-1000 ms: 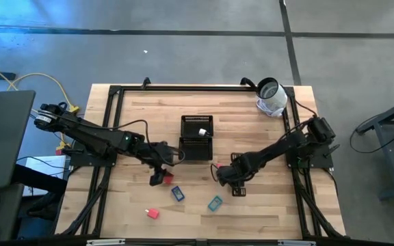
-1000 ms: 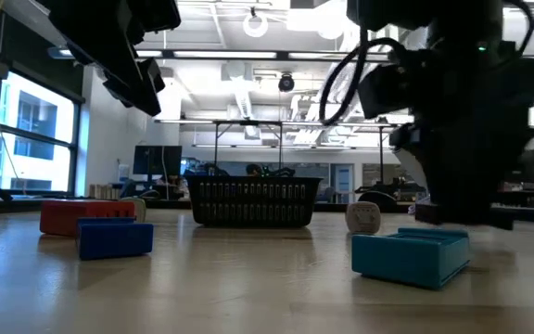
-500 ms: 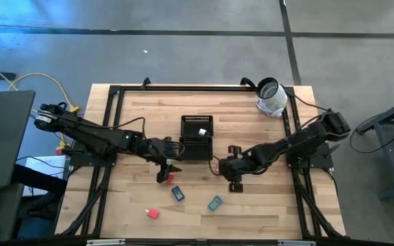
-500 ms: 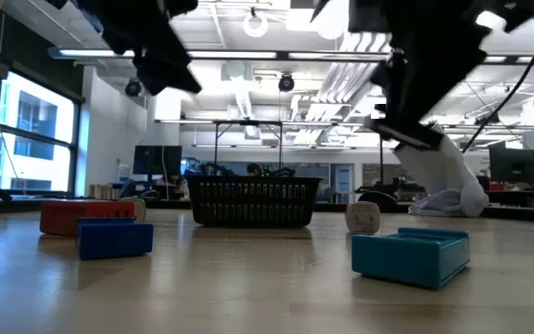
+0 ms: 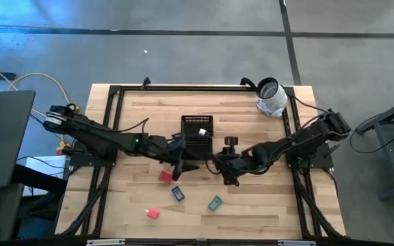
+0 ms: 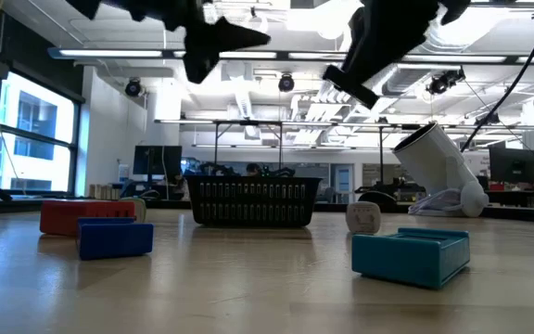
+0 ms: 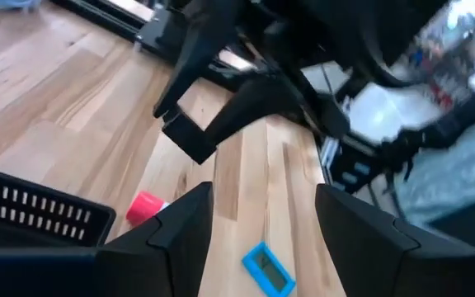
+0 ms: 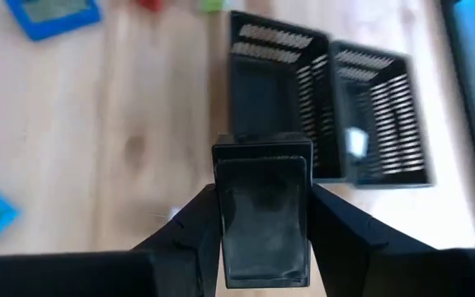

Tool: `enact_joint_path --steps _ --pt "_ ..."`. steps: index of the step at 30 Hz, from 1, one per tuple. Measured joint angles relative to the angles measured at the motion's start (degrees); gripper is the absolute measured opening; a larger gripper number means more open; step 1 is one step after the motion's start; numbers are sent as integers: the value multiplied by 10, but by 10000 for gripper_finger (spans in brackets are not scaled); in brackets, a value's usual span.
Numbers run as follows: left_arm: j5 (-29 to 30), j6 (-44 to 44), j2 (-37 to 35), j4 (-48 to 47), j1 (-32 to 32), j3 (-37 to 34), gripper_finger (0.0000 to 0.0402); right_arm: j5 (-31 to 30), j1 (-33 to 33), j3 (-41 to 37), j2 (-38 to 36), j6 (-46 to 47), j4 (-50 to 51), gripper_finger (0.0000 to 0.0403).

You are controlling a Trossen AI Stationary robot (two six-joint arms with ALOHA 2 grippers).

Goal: Pick & Place Office items
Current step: Put the black digital clock into the bottom black bin

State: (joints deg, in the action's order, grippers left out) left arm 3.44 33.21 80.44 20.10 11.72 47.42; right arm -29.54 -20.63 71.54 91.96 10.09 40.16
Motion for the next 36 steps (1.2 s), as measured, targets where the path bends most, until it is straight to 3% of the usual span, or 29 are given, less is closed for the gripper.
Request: enact_joint_path --steps 11,36 --pt "-3 87 38 75 -43 0 210 -51 -4 8 0 -31 -9 135" --pt "12 113 57 86 -51 0 210 -53 17 8 0 -110 -90 135"
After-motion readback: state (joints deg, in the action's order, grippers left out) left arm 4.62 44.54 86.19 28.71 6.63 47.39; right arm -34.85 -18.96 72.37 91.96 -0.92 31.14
